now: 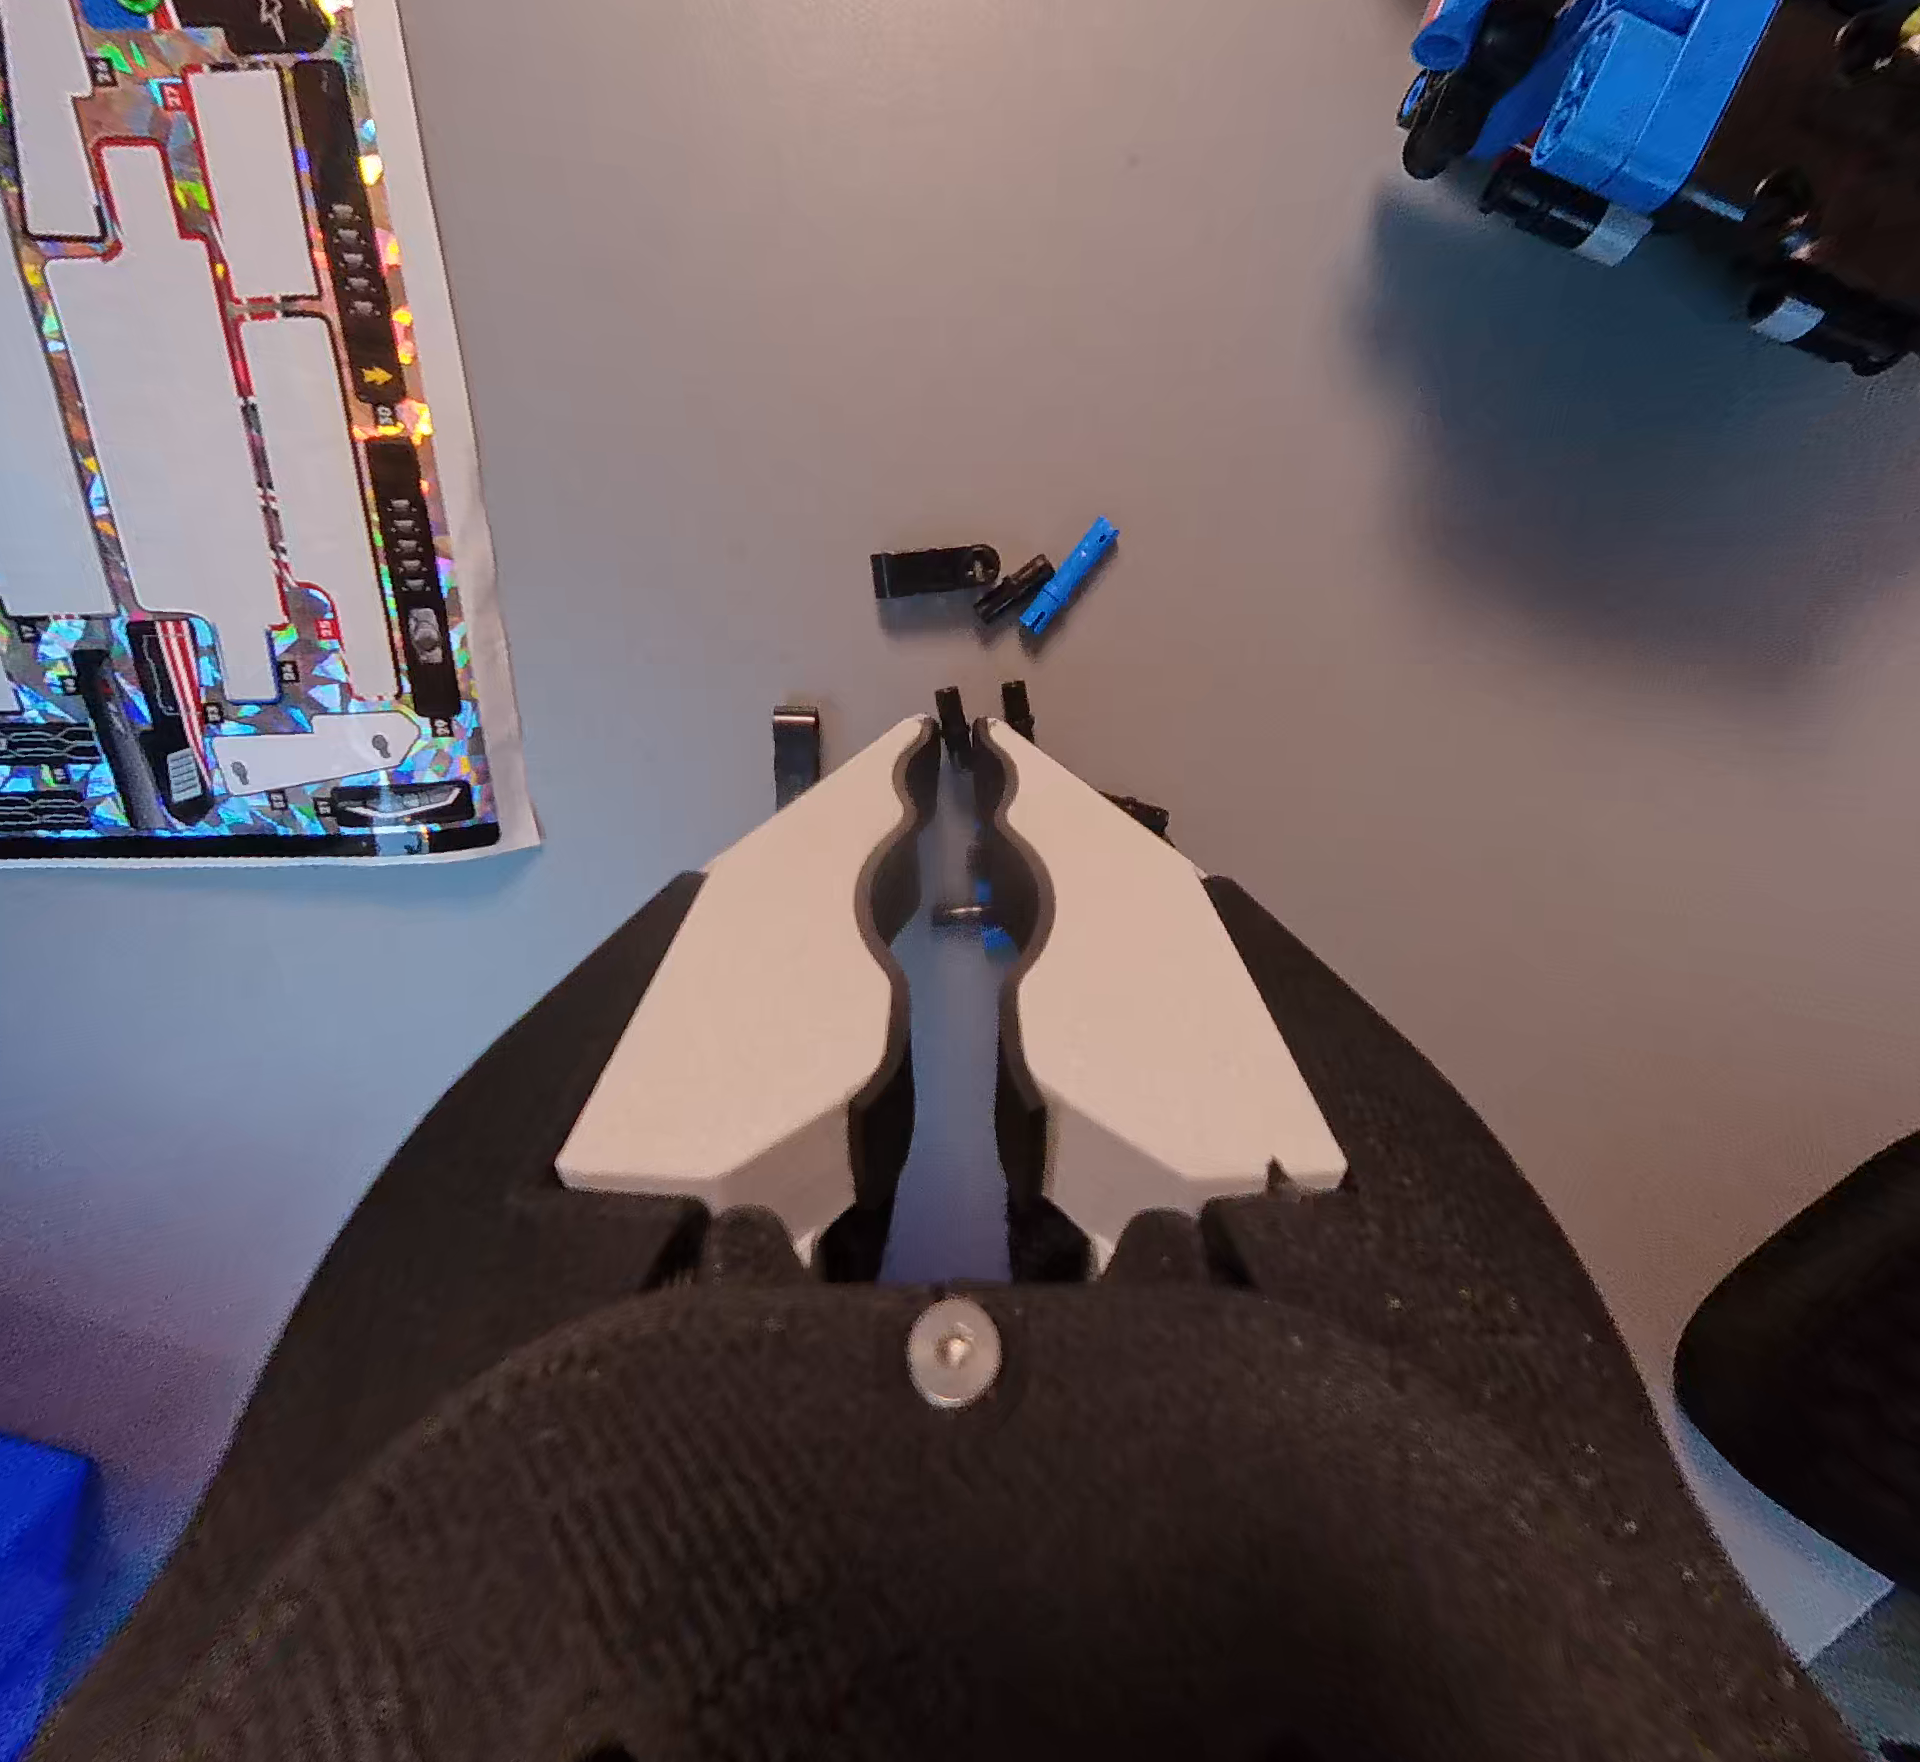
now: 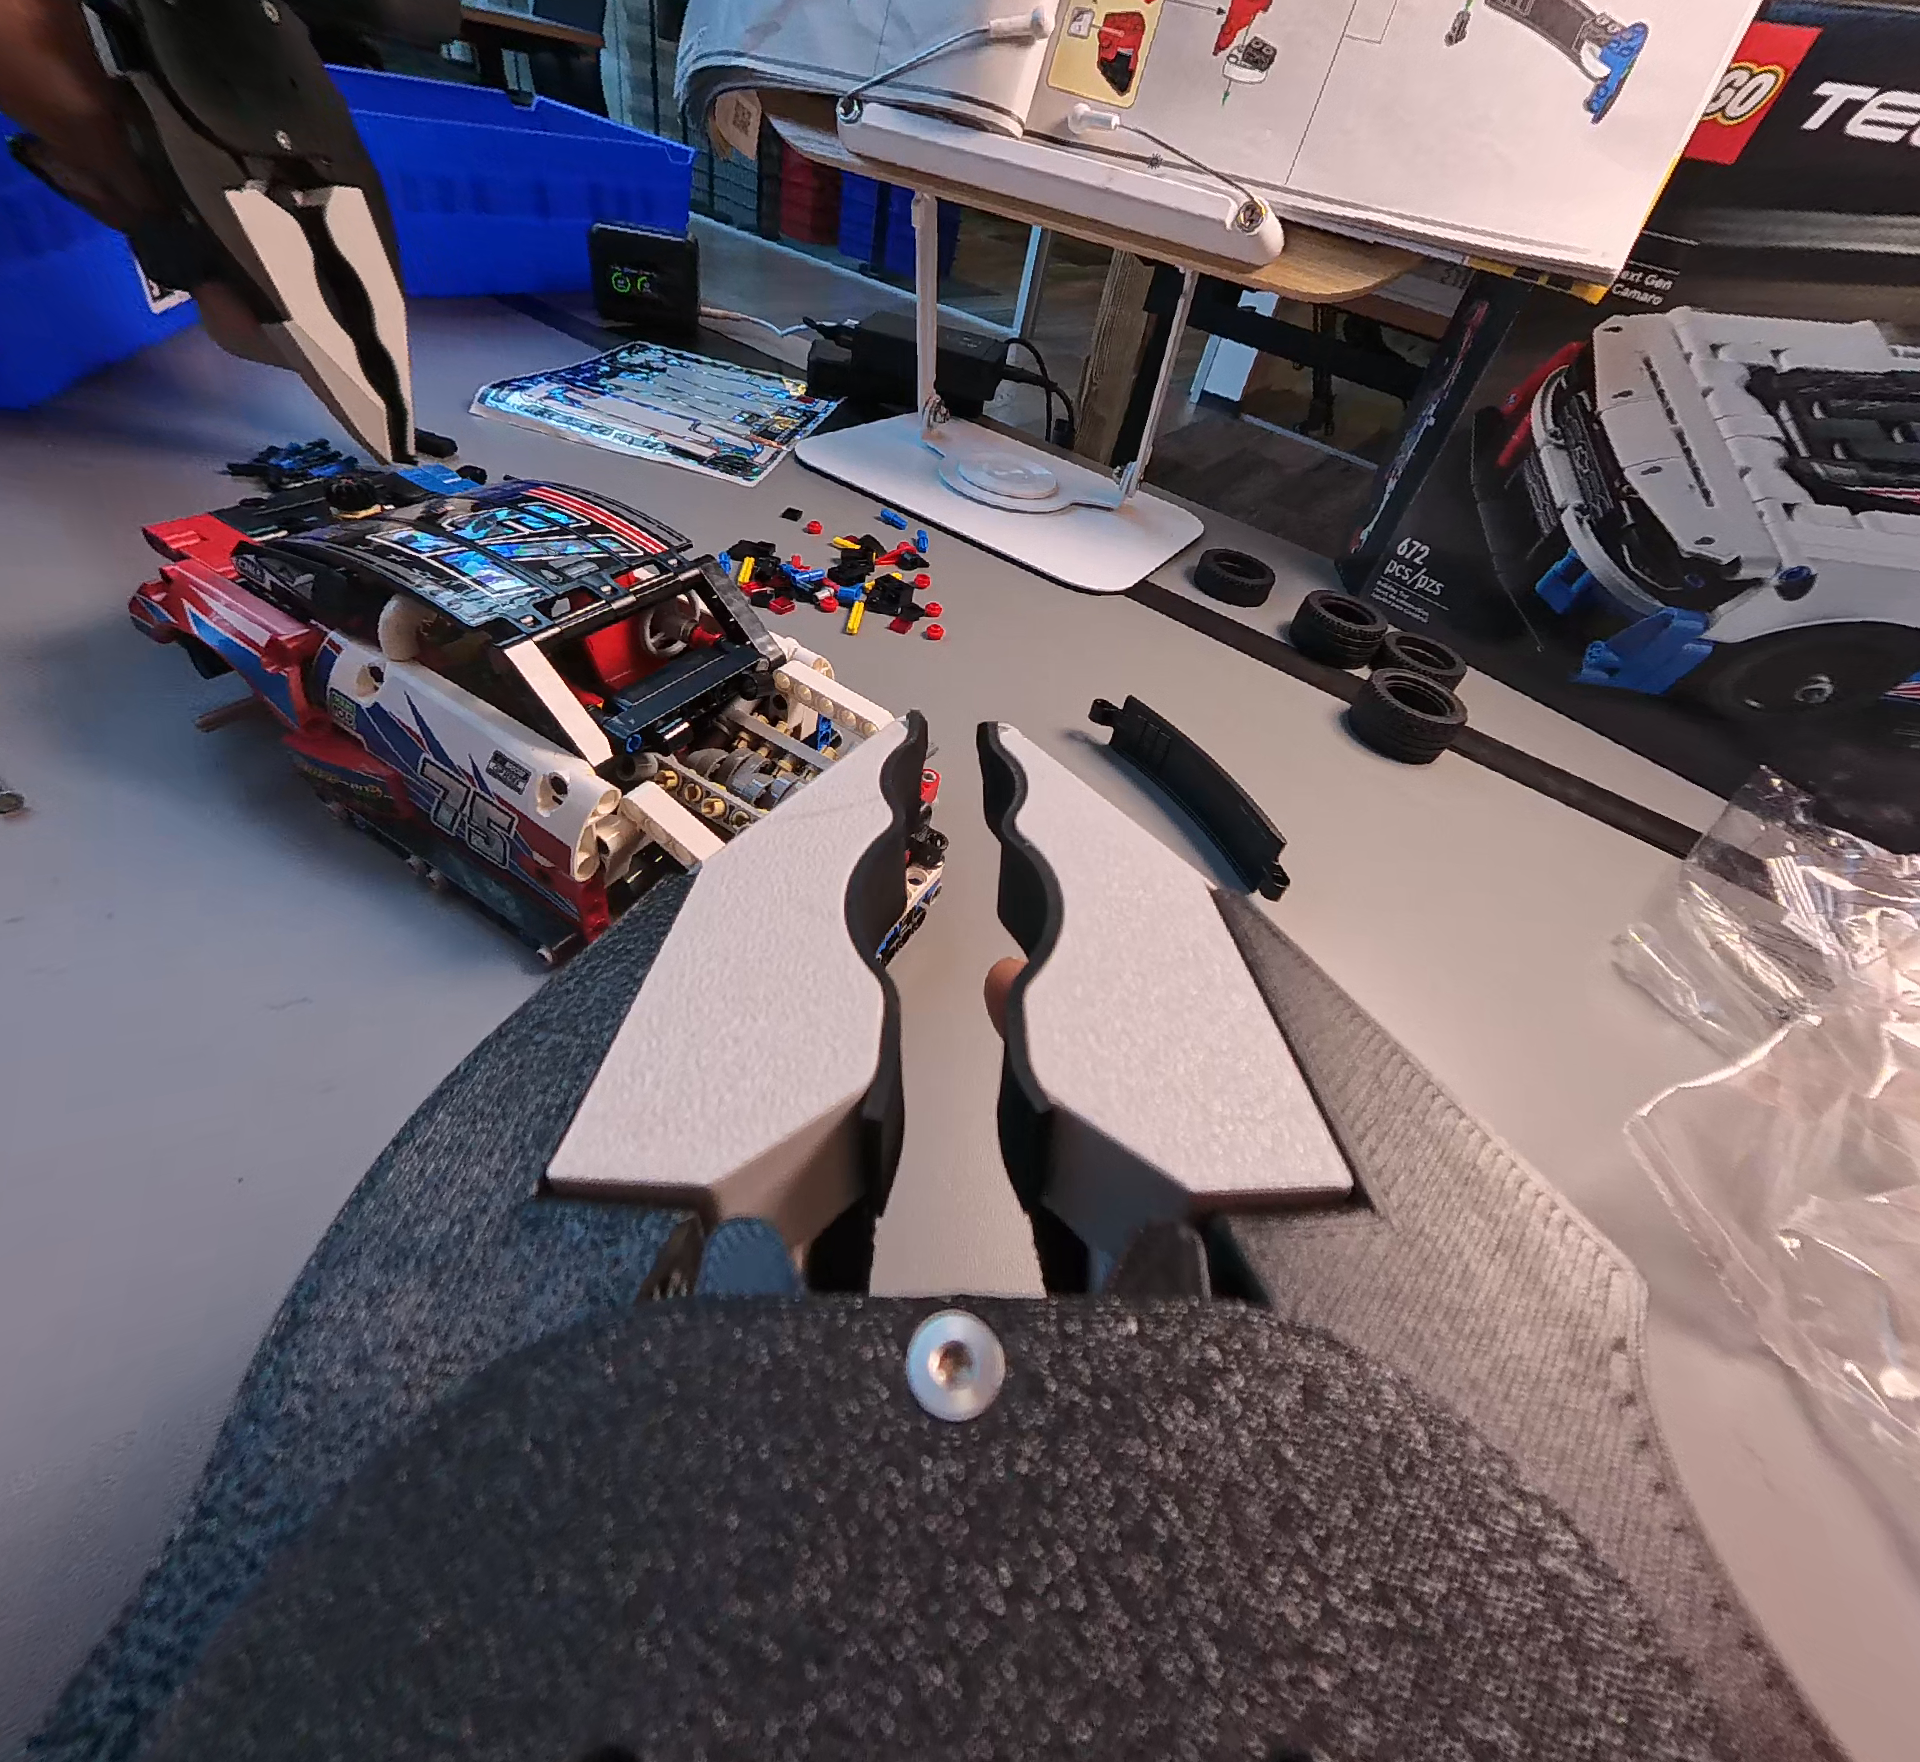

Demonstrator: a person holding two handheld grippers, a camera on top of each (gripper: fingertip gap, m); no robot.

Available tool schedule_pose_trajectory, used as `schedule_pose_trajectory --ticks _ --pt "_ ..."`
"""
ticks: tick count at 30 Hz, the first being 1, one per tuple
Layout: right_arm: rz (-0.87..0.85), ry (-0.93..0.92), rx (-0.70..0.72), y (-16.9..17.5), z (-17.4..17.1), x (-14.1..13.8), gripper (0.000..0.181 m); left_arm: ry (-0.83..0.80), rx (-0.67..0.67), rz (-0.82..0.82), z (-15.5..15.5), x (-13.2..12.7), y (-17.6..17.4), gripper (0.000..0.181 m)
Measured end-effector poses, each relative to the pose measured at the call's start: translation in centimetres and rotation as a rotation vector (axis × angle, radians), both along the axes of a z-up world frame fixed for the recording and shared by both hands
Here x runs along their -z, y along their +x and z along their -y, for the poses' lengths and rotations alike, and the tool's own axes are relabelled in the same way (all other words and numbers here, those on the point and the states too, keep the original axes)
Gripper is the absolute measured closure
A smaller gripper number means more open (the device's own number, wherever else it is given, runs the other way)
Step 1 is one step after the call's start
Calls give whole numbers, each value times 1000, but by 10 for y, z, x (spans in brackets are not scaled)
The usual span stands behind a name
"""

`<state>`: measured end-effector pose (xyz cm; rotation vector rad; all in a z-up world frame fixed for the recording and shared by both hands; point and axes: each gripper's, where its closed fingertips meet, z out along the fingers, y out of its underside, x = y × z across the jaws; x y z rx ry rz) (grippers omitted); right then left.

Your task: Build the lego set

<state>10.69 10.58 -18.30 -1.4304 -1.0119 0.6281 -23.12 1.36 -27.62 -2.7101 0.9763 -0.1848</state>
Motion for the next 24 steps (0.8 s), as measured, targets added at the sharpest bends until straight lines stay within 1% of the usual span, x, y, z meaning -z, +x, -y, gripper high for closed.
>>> schedule_pose_trajectory --ticks 8,11,15,18,20,24 --pt "0 3 2 1 0 -1 173 -41 -14 47 7 1 3 171" --pt "-2 3 3 1 -1 -1 173 -52 -12 81 10 -1 7 166" --pt "-2 4 3 2 -1 -1 173 -49 1 83 13 0 12 159" --pt "-3 3 4 2 -1 -1 173 -15 6 46 10 2 12 160" --pt "-4 3 5 2 -2 -1 173 -2 29 -7 10 5 10 162" --pt "-6 4 7 3 -2 -2 173 43 47 -74 8 5 11 169"
